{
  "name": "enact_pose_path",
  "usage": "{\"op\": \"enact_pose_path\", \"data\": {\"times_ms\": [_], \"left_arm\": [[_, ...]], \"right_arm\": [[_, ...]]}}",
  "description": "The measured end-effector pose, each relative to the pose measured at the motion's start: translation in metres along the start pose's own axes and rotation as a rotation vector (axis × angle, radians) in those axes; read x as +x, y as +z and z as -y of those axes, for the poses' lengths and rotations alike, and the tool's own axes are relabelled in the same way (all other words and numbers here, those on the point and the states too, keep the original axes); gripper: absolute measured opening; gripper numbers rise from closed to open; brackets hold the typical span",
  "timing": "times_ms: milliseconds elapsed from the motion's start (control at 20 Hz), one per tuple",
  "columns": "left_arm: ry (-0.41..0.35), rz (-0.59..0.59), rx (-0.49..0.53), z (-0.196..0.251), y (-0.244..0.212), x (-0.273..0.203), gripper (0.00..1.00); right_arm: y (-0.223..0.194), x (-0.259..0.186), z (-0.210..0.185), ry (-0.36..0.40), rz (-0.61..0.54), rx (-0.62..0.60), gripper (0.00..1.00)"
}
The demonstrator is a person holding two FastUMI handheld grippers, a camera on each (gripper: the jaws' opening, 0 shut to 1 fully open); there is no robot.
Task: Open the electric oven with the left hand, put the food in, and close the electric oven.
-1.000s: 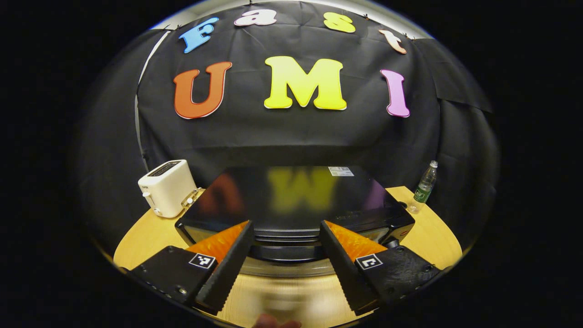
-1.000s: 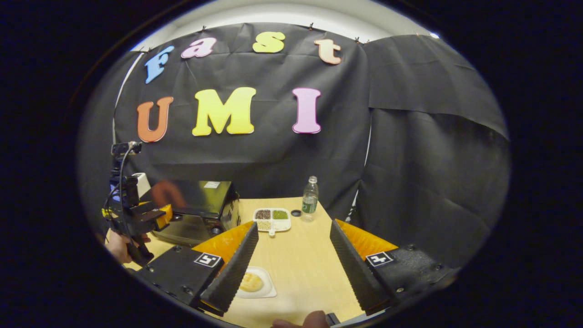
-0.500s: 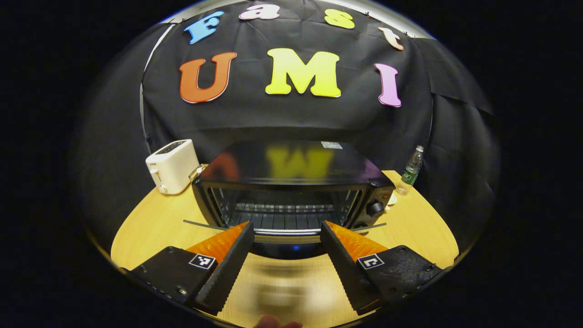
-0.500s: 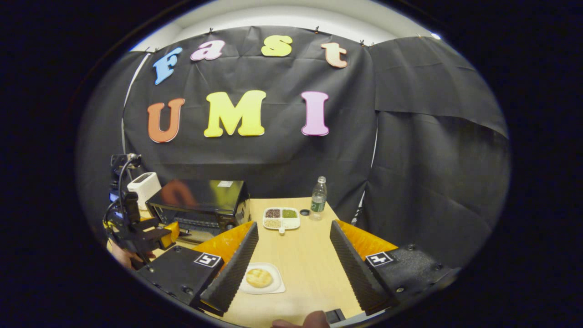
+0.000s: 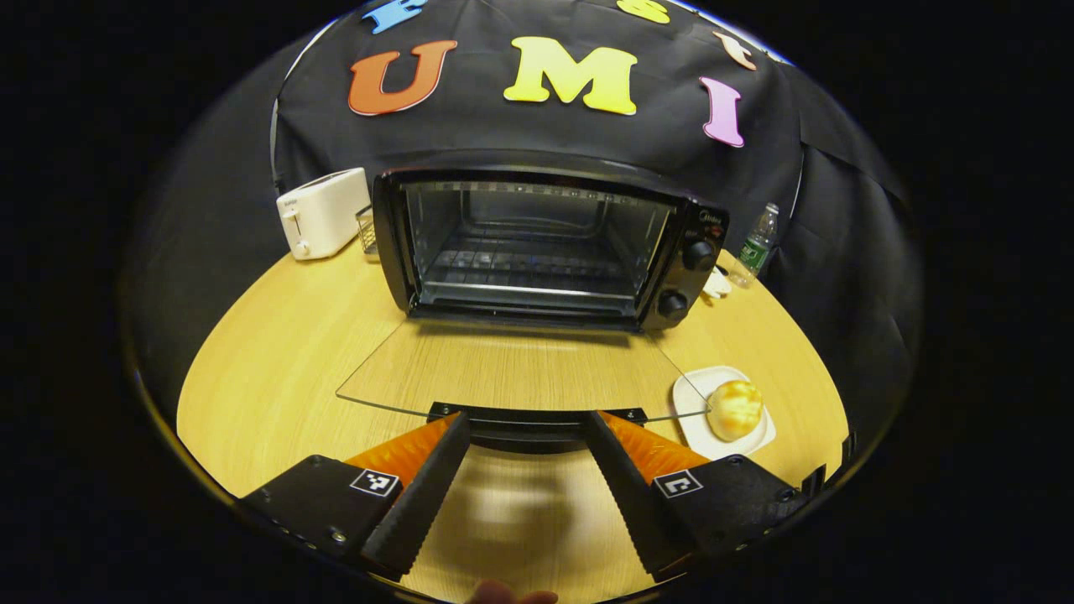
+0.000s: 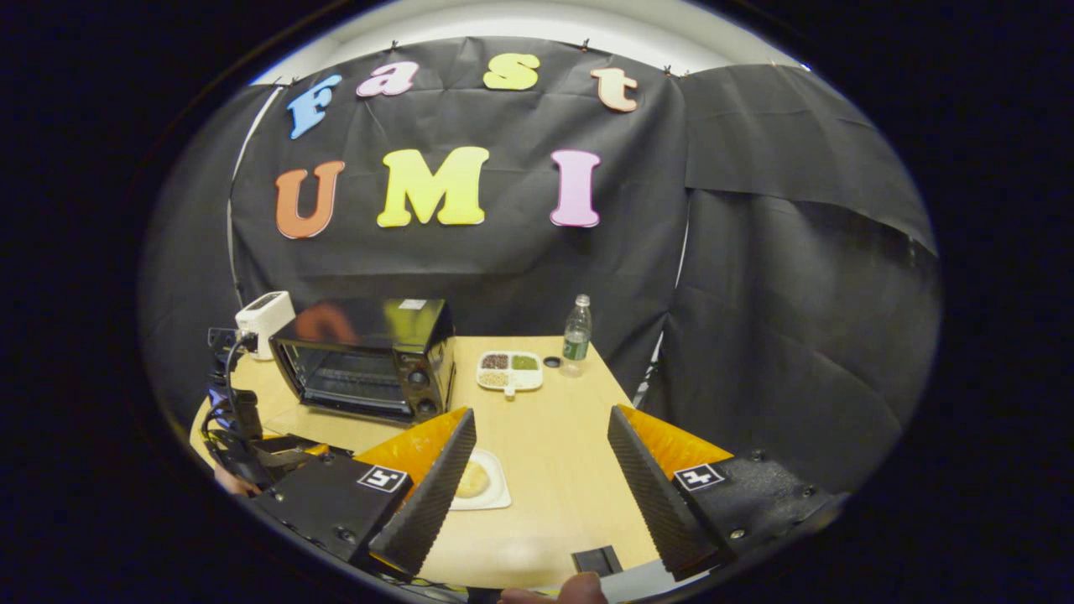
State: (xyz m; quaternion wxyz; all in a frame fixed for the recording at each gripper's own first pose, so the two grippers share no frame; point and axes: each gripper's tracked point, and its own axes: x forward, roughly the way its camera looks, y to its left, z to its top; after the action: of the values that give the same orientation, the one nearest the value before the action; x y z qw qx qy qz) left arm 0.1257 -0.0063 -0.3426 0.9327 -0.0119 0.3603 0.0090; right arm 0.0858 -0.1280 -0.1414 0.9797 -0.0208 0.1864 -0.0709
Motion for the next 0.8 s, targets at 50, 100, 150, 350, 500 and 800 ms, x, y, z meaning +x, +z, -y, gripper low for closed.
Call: {"op": "enact_pose_path", "data": {"times_ms": [50,100,150,350,500,800], "left_arm": [[0.0,-0.015,0.008,-0.002,-0.007,0.002,0.94],[-0.002,-0.031,0.014,-0.003,-0.016,0.005,0.94],[-0.003,-0.044,0.017,-0.005,-0.021,0.009,0.83],[-0.002,-0.047,0.03,-0.011,-0.025,0.013,0.93],[0.004,-0.031,0.045,-0.016,-0.022,0.006,0.93],[0.01,0.07,0.069,-0.025,0.008,-0.041,0.93]], "right_arm": [[-0.003,-0.003,0.003,-0.005,-0.009,-0.001,0.98],[-0.006,-0.005,0.004,-0.007,-0.015,-0.002,0.98],[-0.01,-0.006,0.004,-0.01,-0.021,-0.005,0.98],[-0.022,-0.01,0.005,-0.003,-0.048,-0.012,0.98],[-0.028,-0.009,0.0,0.013,-0.064,-0.015,0.98],[-0.055,0.008,-0.03,0.122,-0.126,0.021,0.98]]}}
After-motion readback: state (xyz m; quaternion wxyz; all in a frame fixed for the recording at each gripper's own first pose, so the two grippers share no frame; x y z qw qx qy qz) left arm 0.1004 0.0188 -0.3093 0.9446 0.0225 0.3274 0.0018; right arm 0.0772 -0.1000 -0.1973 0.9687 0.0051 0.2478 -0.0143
